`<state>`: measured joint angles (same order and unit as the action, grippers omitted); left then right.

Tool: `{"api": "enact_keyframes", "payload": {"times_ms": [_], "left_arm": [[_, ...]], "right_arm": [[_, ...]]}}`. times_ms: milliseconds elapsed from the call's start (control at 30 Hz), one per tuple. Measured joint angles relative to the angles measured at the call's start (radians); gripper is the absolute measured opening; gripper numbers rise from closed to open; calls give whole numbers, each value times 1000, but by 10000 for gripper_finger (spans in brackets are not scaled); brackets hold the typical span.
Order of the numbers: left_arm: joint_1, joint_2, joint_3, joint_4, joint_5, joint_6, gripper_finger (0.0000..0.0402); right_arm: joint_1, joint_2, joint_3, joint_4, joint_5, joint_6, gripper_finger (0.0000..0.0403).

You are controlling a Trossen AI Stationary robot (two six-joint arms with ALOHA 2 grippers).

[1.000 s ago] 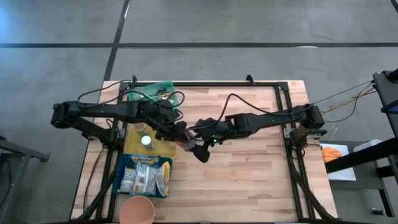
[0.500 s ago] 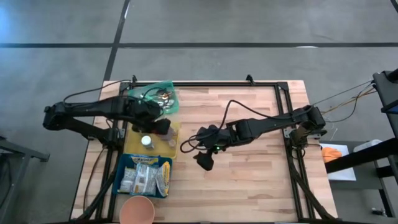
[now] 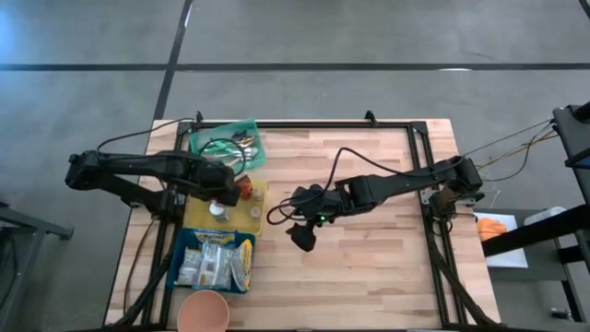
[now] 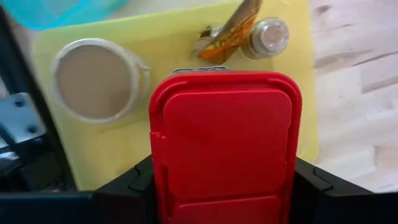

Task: Pick & Place Food Item
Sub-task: Put the red seasoning can into the yellow bin

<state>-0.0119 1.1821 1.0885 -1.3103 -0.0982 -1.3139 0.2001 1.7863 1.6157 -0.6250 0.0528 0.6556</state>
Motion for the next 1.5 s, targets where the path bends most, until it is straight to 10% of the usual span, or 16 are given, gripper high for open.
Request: {"api": "enact_keyframes", "payload": {"times_ms": [933,1500], "left_arm": [[-188,-210,-7,-262,43,-268,209],[-305,-212,-225,-153,12,-514,209]], "right_arm": [[1,0,-11,-24,2,-8,302],[1,0,-13,-23,1,-11,302]]}}
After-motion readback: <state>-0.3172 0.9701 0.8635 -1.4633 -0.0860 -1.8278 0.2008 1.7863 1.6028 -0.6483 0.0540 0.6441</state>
